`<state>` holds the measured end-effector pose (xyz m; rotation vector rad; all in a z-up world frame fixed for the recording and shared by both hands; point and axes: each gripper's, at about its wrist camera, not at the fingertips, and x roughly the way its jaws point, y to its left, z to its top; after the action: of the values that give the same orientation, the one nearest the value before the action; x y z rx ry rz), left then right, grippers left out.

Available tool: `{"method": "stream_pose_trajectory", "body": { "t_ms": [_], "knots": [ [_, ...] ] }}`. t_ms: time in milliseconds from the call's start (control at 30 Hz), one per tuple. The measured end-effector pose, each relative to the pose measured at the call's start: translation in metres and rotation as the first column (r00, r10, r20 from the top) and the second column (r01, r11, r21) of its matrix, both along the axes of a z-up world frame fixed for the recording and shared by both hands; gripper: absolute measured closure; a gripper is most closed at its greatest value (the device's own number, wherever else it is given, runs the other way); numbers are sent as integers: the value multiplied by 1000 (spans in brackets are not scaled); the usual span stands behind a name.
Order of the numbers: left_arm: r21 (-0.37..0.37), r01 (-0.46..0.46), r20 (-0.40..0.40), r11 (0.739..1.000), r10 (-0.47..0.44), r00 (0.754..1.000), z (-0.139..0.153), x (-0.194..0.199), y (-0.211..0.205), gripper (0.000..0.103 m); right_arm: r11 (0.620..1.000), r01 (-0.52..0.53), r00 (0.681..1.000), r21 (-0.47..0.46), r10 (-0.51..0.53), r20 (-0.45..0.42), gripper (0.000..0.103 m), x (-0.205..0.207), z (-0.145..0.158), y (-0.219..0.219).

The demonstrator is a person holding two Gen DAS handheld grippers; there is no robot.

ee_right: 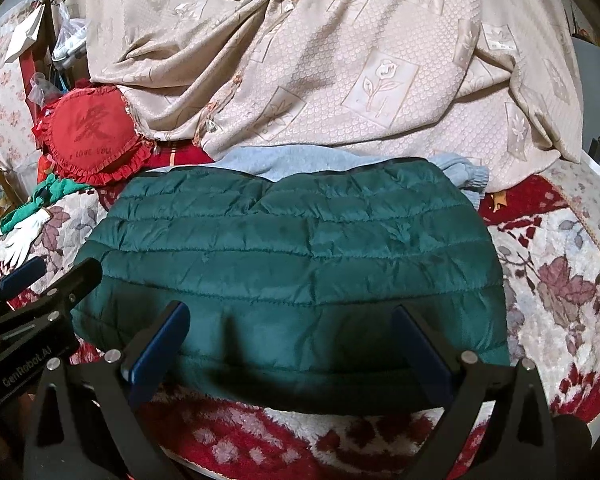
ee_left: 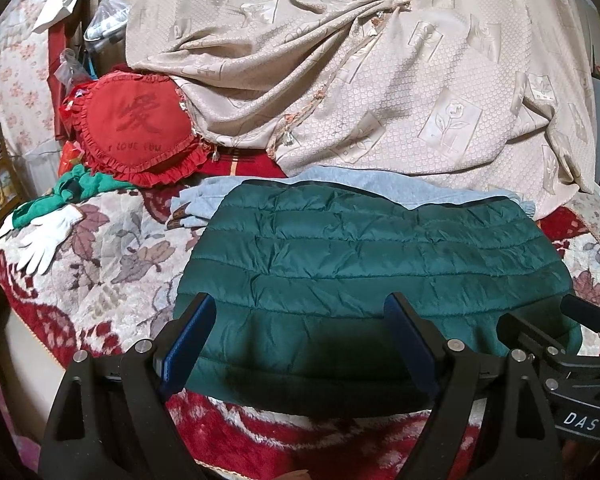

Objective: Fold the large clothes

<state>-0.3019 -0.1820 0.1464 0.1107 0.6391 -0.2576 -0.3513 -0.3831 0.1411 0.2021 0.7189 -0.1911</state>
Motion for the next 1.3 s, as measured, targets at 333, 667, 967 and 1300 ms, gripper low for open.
{"method": "stream_pose_trajectory", "body": {
  "t_ms": [333, 667, 967, 1300],
  "knots": [
    [-5, -3, 3, 1000, 3, 1000, -1, -1, 2, 33, 1000, -3, 1000, 5, 3, -9, 0, 1, -2, 0],
    [-8, -2, -5, 1000, 2, 1000, -1, -1, 3, 33, 1000, 1, 1000, 10, 0, -15, 0, 2, -5, 0],
    [-8, -3, -8, 1000, 3, 1000, -2, -1, 3, 33, 1000, 1, 1000, 13, -1, -22, 0, 2, -7, 1],
    [-8, -4, -15, 1000, 4, 1000, -6, 0, 2, 33, 1000, -2, 1000, 15, 3, -31, 0, 3, -11, 3]
  ]
}}
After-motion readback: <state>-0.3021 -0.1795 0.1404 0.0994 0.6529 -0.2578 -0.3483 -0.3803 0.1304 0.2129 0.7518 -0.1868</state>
